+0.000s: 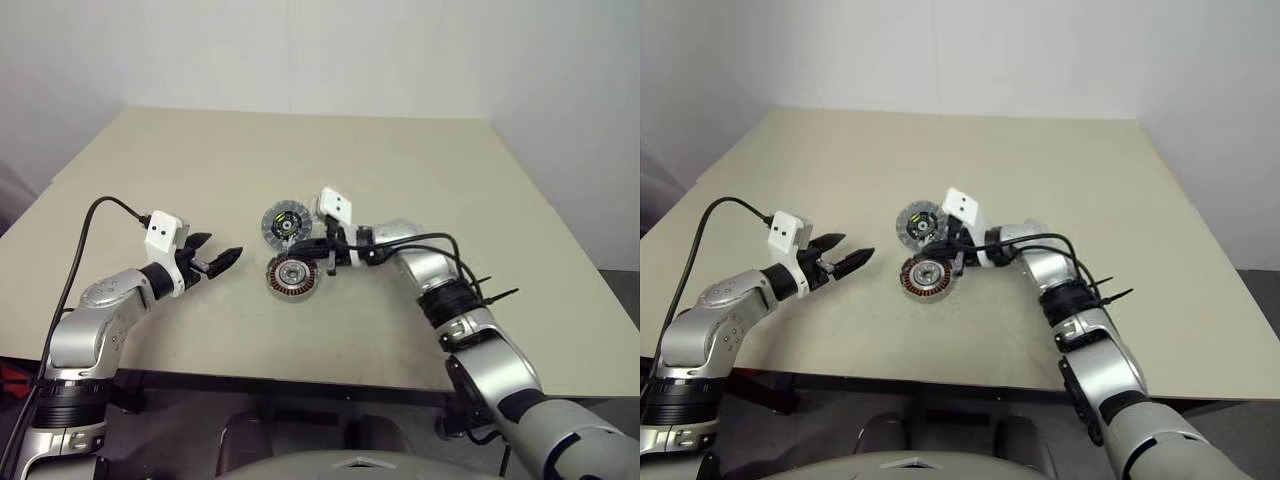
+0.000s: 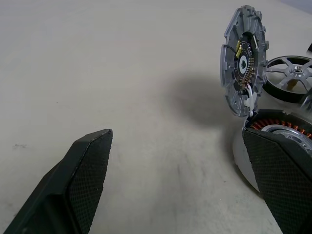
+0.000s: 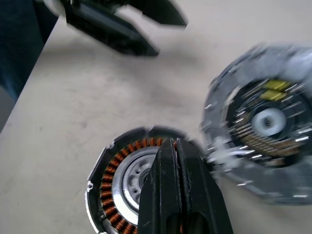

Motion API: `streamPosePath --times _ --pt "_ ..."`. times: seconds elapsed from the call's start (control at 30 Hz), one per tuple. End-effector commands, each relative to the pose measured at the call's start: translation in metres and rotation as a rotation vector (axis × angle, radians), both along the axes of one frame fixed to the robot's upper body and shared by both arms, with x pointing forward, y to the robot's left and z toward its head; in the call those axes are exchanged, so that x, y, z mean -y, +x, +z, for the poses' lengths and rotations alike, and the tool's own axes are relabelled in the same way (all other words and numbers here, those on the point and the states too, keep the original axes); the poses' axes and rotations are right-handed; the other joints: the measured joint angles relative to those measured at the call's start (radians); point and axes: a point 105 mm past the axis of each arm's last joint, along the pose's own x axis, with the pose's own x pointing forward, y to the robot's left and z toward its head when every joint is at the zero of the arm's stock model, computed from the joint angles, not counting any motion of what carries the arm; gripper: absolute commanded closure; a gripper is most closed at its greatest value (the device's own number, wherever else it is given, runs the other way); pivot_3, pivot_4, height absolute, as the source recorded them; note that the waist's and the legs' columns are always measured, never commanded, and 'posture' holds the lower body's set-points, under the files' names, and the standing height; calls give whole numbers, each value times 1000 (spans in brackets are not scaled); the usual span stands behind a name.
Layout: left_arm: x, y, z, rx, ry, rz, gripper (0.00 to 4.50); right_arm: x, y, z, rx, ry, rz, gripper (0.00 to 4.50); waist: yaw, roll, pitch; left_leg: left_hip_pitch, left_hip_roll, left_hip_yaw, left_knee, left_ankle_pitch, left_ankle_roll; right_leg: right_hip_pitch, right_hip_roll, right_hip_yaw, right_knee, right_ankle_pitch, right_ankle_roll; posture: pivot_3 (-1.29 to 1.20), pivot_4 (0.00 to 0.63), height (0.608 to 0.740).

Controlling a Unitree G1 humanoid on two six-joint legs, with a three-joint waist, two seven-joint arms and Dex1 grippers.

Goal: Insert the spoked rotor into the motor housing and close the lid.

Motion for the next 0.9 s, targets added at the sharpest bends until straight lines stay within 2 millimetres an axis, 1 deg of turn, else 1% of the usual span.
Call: streamPosePath --times 0.03,0.13,0.23,0.3,0.33,0.4,0.47,0.53,0.57,0.63,0.73,0.83,0.9 --pt "1 4 14 58 12 -8 0 4 3 15 48 14 -10 4463 0 0 0 0 0 0 0 0 0 0 0 0 0 0 0 0 0 740" --pt "2 4 13 57 9 -12 0 19 10 11 29 -9 -72 4463 0 0 0 0 0 0 0 0 0 0 0 0 0 0 0 0 0 740" --pt "2 3 12 55 6 -12 0 44 21 10 -14 -33 -167 4463 2 0 0 0 0 0 0 0 0 0 0 0 0 0 0 0 0 740" --pt "3 3 11 53 3 -13 0 59 25 11 -23 -51 -202 4089 4 0 0 -1 -1 0 0 0 0 0 0 0 0 0 0 0 0 740" --pt "3 2 10 51 2 -14 0 67 29 16 -32 -31 -237 3945 4 0 0 -1 -1 0 0 0 0 0 0 0 0 0 0 0 0 740" --pt "4 2 9 48 -1 -15 0 81 39 31 -4 4 -324 3284 3 0 0 0 -1 0 0 0 0 0 0 0 0 0 0 0 0 740" --pt "6 2 8 46 -4 -17 0 97 47 38 1 5 -392 2622 0 1 1 0 0 0 0 0 0 0 0 0 0 0 0 0 0 740" --pt "7 3 8 46 -8 -19 0 114 57 42 -48 27 -477 2622 -1 2 1 0 0 0 0 0 0 0 0 1 1 0 0 0 0 740" --pt "8 4 8 46 -9 -20 0 123 60 42 -62 22 -511 2622 -1 2 1 0 0 0 0 0 0 0 0 1 1 0 0 0 0 740" --pt "8 4 7 45 -10 -20 0 136 63 40 -104 22 -558 2622 1 2 1 0 0 0 0 0 0 0 0 0 1 0 0 0 0 740" --pt "7 3 6 43 -12 -17 0 154 61 30 -260 69 -621 2622 4 2 1 -1 0 0 0 0 0 0 0 0 0 0 0 0 0 740" --pt "6 2 5 41 -12 -13 0 166 57 21 -387 106 -661 2622 9 3 2 -1 0 0 1 0 0 0 0 0 -1 0 0 0 0 740" --pt "5 1 4 39 -11 -10 0 171 53 19 -482 158 -677 2622 11 4 2 -1 0 0 1 0 0 0 0 0 0 0 0 0 0 740"
